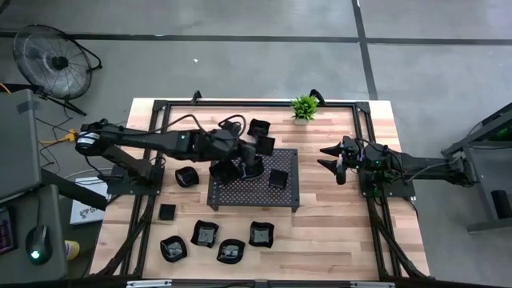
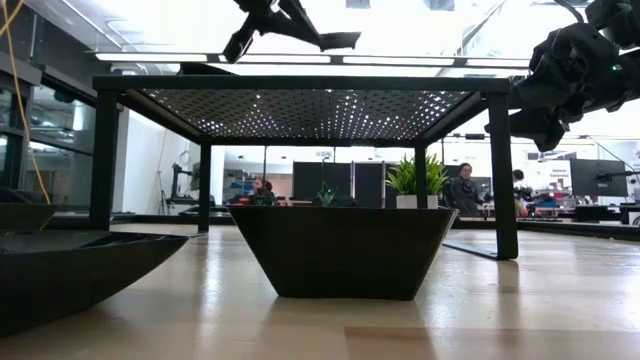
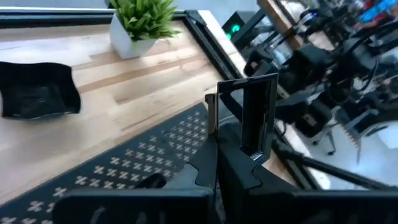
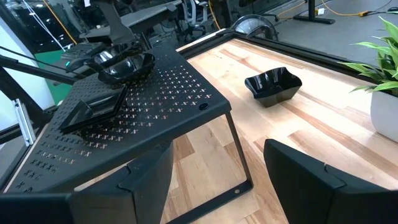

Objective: Pick & Place Mini shaped plates
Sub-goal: Stack the top square plate on top of the square plates on the shelf

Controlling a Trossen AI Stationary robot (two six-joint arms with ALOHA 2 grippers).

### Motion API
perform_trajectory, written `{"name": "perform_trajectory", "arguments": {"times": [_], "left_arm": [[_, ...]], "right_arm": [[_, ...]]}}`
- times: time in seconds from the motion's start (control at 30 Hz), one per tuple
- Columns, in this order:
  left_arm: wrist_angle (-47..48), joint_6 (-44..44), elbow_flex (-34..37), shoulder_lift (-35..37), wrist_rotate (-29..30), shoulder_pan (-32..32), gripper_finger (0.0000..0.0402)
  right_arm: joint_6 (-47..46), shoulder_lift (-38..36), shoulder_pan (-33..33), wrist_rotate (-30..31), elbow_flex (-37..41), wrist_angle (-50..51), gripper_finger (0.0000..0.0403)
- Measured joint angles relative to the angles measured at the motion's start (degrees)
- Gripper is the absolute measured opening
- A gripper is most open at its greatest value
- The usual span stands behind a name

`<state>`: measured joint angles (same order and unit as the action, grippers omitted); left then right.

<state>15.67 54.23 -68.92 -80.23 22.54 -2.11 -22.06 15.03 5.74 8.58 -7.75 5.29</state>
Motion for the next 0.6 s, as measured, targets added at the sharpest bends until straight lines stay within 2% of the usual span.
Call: {"name": "perform_trajectory", "arguments": {"times": [0.17,0.27,0.6], "left_arm": [[-3.0,1.8,0.1,-3.6,-0.8,-0.7,0.0000],[-4.9,2.6,-2.4,-6.4,-2.0,-1.4,0.0000],[5.9,3.0,-16.4,-14.3,-6.5,-3.0,0.0000]], "right_arm": [[0.0,0.0,0.0,0.0,0.0,0.0,0.0246],[0.0,0.0,0.0,0.0,0.0,0.0,0.0246],[0.0,0.0,0.0,0.0,0.0,0.0,0.0246]]}}
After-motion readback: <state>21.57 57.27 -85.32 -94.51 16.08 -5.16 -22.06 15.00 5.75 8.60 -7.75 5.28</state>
